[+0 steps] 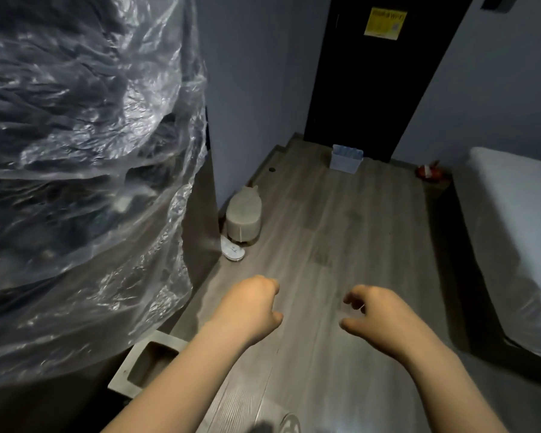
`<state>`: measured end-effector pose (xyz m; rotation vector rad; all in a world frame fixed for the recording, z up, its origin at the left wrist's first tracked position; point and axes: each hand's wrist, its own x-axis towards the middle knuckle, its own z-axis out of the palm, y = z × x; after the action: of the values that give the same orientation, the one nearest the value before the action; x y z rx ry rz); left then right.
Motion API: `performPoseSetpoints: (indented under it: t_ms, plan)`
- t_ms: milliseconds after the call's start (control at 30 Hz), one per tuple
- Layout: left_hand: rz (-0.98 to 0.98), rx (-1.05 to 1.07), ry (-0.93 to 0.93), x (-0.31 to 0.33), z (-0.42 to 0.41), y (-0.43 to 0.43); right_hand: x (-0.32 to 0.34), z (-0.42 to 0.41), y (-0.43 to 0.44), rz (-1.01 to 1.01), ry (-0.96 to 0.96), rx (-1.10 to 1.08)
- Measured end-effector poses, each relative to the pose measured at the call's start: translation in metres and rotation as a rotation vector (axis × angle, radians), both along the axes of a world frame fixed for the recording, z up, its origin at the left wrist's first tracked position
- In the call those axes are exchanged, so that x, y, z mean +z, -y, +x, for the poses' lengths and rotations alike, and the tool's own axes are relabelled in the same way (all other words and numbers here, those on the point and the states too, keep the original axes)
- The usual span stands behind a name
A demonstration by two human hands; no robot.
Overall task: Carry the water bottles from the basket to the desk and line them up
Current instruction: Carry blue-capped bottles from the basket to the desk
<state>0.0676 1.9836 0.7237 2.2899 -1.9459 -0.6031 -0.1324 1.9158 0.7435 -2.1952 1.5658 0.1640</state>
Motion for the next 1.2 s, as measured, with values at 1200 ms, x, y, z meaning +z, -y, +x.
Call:
performPoseSetpoints:
  t_ms: [1200]
  plan:
    - [-0.016, -0.141, -0.099, -0.005, 0.080, 0.589, -0.016, 0.056, 0.562, 0.020, 0.001, -0.126]
